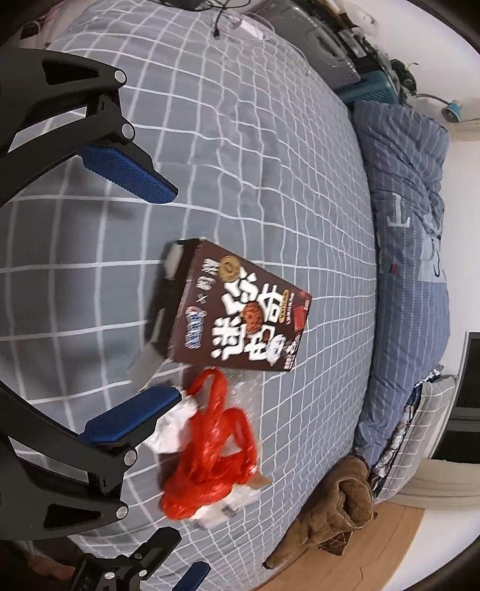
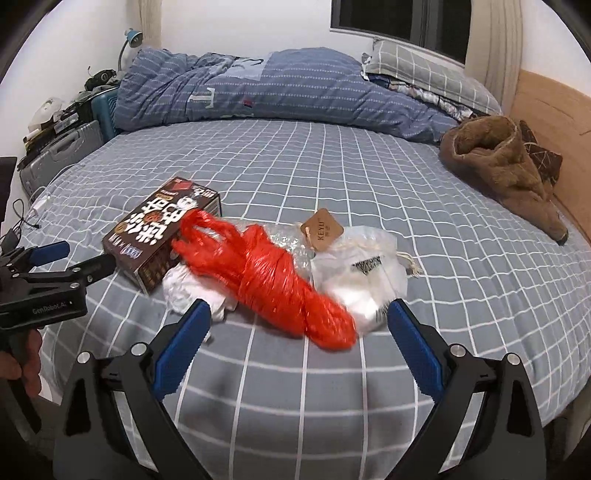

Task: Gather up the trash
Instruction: 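Grasp the brown chocolate box with the left gripper while the right gripper grasps the red plastic bag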

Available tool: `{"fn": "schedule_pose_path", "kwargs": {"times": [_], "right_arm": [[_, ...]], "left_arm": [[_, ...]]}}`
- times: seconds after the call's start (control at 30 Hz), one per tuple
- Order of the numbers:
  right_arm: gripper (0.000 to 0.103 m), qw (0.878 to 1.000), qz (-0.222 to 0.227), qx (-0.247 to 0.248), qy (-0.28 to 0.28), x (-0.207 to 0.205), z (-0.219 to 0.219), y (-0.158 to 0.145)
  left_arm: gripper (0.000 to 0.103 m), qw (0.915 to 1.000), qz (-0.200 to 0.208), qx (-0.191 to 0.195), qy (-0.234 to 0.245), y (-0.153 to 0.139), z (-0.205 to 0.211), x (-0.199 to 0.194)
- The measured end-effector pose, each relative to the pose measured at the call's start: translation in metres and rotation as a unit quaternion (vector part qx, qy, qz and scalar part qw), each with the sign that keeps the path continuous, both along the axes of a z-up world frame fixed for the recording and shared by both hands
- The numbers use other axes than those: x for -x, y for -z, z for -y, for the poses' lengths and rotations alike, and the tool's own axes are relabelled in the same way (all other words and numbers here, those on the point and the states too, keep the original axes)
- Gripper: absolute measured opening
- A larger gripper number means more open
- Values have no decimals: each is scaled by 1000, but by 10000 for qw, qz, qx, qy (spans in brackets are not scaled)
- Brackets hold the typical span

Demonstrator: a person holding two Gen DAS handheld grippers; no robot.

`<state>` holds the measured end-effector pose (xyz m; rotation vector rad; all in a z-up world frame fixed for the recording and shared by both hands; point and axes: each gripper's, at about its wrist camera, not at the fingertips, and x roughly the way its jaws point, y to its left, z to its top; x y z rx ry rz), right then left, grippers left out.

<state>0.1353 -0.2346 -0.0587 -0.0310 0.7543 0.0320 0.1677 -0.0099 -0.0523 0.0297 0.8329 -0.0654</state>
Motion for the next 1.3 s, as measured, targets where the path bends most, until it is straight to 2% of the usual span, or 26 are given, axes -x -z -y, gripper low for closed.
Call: {"fn": "schedule_pose_path", "kwargs": {"times": [0.27, 0.37, 0.53, 0.9, 1.13, 1.3], "right_arm": [[88, 9997, -220, 66, -76, -33, -3, 16], [88, 9994, -335, 55, -50, -41, -2, 24], [84, 9989, -467, -34, -88, -48, -3, 31], [67, 9970, -693, -230, -267, -54, -10, 39], [57, 9964, -737, -260, -324, -55, -15, 41], [45, 9961, -758, -288, -339, -55, -15, 42]], "left_arm": [[97, 9996, -198, -99, 173, 11, 5, -36], [97, 9994, -264, -29, 224, 13, 5, -44], [97, 9988, -361, -119, 315, 21, 10, -54], [97, 9974, -480, -83, 532, 25, 13, -64], [97, 9972, -590, -143, 443, 36, 14, -66], [94, 9976, -540, -181, 396, 38, 14, -63]]}}
